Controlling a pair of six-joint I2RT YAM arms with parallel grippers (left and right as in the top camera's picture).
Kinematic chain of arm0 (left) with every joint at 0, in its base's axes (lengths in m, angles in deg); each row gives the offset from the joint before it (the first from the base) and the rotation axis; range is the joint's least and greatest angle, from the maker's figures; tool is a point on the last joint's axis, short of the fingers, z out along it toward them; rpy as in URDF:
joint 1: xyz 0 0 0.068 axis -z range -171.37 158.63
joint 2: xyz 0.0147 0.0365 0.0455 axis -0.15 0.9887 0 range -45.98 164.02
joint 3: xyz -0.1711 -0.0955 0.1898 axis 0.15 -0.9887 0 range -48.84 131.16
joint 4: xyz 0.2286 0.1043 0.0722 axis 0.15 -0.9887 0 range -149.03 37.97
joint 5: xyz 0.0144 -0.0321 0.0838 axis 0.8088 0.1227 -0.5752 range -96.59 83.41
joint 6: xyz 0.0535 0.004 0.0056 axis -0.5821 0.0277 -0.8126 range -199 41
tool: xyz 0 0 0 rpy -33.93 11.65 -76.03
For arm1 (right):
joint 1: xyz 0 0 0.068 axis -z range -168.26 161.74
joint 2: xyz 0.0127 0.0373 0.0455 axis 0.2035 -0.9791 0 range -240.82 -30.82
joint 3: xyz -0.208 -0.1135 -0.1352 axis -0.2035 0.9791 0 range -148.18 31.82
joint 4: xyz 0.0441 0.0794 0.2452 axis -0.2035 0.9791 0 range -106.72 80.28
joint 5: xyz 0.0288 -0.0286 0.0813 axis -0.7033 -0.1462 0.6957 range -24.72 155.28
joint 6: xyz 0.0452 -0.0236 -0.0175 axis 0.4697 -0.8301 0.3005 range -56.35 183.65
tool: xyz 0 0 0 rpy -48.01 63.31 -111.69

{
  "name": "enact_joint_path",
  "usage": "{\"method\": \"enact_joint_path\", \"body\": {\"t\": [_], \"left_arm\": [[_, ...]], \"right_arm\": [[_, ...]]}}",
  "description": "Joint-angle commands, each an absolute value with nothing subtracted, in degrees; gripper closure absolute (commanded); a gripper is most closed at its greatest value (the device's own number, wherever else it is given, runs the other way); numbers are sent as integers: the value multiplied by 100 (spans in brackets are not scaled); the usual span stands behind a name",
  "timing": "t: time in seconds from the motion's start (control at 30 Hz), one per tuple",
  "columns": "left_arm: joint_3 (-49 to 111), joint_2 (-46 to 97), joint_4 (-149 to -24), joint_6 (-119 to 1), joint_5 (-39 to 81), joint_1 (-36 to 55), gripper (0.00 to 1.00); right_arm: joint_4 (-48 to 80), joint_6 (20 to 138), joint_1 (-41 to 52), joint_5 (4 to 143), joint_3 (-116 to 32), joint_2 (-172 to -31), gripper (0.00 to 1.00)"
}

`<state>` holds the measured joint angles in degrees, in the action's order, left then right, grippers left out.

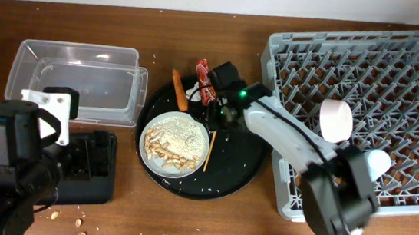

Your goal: Sort waste into correct bins and load items into the dishwasher rack

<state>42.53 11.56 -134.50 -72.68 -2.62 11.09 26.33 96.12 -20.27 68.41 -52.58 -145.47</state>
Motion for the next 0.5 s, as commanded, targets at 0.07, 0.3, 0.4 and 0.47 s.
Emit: {"method": "enact_joint_path", "body": {"t": [0.07,0.3,0.4,0.47], "left_arm": [[4277,1138,-13444,-7217,-341,1107,1],[4277,1138,-13444,-7217,-341,1107,1],[4277,1138,-13444,-7217,-341,1107,1],[4277,1138,-13444,-7217,-341,1107,1]], "right_arm": [[2178,10019,-1900,6828,-5238,-15358,82],[3485,8687,-1321,6612,-5821,-13788,96],[4049,7444,-315,5698,-5964,-12521,96],[4034,6102,179,5759,-5850,-12711,96]]}}
